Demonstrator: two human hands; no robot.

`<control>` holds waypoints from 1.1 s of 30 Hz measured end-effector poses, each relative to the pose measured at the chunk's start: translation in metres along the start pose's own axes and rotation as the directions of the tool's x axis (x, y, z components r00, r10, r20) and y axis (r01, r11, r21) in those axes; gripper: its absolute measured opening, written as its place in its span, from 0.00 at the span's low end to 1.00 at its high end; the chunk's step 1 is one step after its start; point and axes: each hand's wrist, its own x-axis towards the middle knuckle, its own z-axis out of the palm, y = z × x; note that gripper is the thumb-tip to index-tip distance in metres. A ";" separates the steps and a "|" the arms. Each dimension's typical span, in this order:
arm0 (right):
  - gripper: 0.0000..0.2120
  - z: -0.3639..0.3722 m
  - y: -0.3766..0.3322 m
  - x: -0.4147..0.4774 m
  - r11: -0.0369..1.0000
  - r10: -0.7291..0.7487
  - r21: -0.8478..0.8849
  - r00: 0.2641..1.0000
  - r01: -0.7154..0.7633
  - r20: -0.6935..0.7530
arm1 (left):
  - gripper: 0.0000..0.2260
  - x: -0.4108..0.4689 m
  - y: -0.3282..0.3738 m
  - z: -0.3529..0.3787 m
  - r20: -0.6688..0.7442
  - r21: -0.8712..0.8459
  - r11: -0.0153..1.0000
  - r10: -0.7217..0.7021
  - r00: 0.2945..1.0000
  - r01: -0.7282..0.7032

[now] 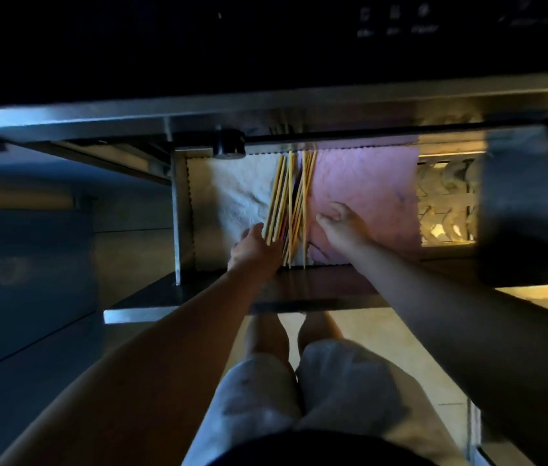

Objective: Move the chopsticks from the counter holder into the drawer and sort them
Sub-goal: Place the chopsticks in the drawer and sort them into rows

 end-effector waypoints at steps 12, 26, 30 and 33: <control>0.26 -0.083 -0.044 -0.168 0.887 -0.382 -0.273 0.924 0.372 0.018 | 0.30 -0.161 0.024 -0.077 -0.104 0.327 0.920 0.261 0.960 -0.215; 0.33 -0.100 -0.064 -0.240 0.177 -0.709 -0.659 0.559 0.731 0.430 | 0.32 -0.279 -0.018 -0.067 -0.579 0.155 0.985 0.155 0.800 -0.078; 0.35 -0.072 -0.073 -0.266 -0.030 -0.692 -0.641 0.447 0.767 0.567 | 0.32 -0.308 -0.050 -0.058 -0.650 0.071 0.997 0.025 0.760 0.028; 0.35 -0.043 -0.079 -0.291 -0.128 -0.645 -0.589 0.384 0.798 0.660 | 0.33 -0.330 -0.078 -0.053 -0.691 -0.025 0.994 -0.095 0.717 0.107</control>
